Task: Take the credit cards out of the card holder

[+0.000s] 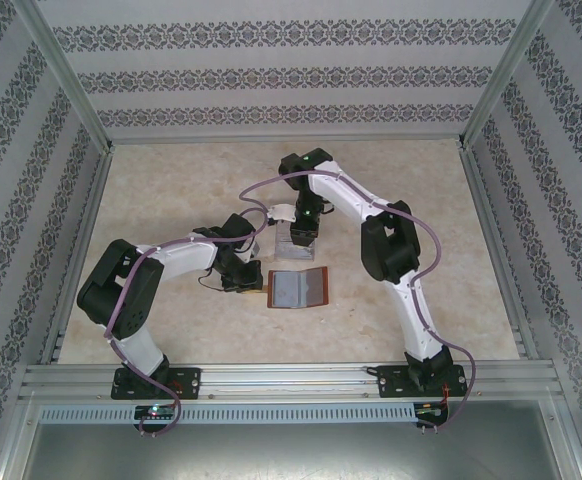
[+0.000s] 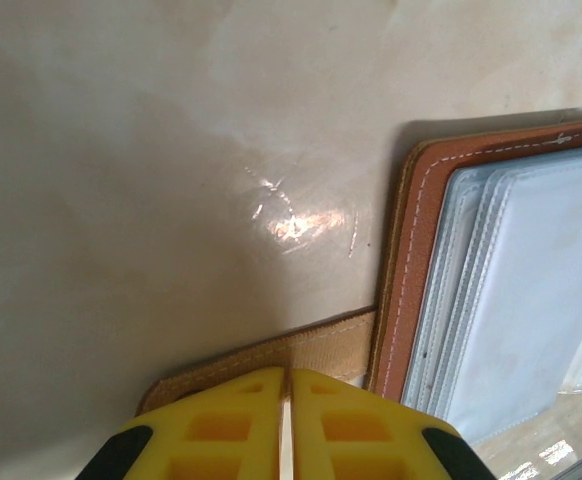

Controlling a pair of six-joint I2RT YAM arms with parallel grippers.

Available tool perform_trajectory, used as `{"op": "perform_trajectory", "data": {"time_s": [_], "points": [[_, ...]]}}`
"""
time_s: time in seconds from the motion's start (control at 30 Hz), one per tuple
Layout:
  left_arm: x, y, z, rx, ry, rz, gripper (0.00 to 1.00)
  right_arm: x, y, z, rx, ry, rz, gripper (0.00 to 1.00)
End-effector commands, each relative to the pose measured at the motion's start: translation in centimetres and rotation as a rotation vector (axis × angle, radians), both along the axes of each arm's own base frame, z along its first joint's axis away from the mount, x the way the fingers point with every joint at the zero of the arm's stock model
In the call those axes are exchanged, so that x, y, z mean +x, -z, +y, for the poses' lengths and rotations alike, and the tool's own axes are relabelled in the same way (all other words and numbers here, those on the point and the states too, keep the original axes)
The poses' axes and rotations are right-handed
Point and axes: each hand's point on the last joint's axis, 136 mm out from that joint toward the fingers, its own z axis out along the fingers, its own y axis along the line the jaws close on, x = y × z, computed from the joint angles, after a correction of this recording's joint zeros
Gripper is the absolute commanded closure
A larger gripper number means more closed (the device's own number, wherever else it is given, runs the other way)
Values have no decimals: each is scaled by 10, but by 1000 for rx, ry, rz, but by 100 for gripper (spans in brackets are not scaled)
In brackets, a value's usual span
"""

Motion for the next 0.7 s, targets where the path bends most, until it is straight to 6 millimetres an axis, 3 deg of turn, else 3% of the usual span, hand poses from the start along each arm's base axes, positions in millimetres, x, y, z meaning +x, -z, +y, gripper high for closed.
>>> {"op": "perform_trajectory", "data": {"time_s": [0.0, 0.37, 0.67], "points": [[-1, -4, 5, 0, -23, 17, 90, 5, -19, -6, 15, 26, -58, 82], [3, -11, 4, -3, -27, -4, 90, 9, -30, -8, 41, 135, -107, 80], [14, -27, -4, -45, -36, -47, 90, 22, -34, 3, 126, 492, -145, 80]]}}
